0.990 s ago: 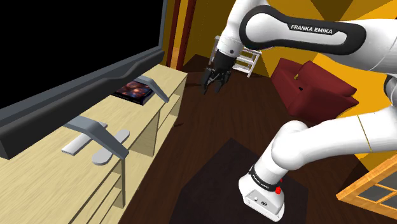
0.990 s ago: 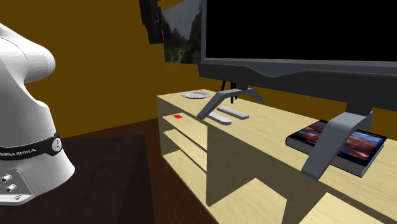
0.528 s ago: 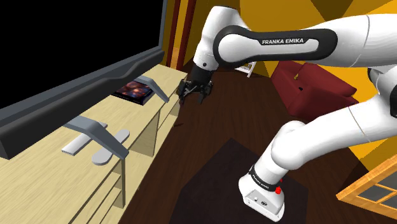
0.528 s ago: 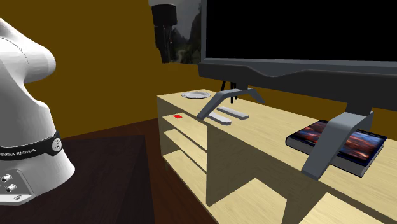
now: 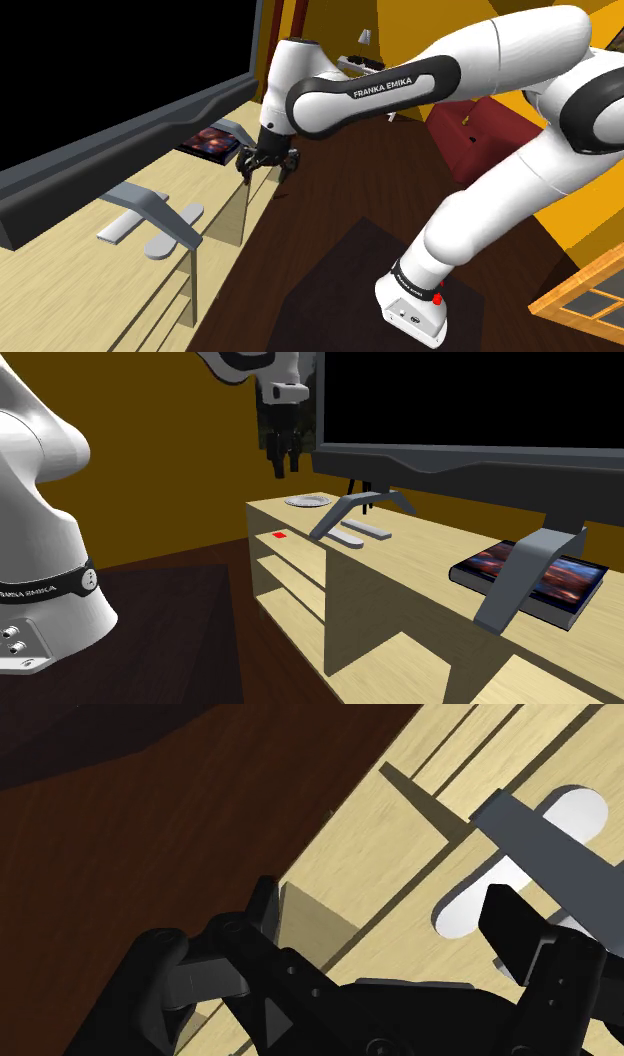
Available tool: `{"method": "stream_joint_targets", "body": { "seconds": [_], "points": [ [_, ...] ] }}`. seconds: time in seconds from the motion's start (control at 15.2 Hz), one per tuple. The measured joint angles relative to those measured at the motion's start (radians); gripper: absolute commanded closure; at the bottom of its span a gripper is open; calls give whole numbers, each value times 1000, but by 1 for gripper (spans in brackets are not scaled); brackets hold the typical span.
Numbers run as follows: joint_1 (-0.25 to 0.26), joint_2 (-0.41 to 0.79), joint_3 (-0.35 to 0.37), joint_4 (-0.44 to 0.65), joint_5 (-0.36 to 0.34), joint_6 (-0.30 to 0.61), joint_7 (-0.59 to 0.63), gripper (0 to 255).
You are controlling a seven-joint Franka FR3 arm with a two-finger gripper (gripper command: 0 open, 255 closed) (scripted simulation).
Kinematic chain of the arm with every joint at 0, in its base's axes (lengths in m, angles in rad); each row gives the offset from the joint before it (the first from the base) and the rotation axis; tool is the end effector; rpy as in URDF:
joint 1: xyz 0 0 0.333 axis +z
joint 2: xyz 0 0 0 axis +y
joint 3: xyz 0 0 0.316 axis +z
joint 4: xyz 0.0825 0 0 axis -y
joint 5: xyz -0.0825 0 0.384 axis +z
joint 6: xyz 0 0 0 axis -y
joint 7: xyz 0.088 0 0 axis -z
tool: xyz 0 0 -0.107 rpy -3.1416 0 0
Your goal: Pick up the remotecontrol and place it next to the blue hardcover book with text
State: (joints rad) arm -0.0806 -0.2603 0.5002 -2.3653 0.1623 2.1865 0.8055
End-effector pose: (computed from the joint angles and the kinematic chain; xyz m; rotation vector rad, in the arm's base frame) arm 0.4258 0.2010 0.4202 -3.0083 0.7477 -0.0616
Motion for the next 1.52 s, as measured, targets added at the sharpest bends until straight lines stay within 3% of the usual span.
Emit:
{"method": "stream_joint_targets", "body": {
  "seconds": [0.26, 0.46, 0.79, 1.12, 1.19, 1.32, 1.52],
  "points": [
    [-22, 177, 69, 86, -101, 69, 203, 0],
    [-18, 335, 87, 175, -214, 105, 365, 0],
    [57, 567, 49, 339, -375, 120, 608, 0],
    [152, 787, -27, 551, -468, 97, 771, 0],
    [169, 819, -39, 592, -476, 84, 796, 0],
    [212, 854, -55, 685, -488, -43, 848, 0],
    [240, 900, -75, 786, -448, -167, 874, 0]
  ]
}}
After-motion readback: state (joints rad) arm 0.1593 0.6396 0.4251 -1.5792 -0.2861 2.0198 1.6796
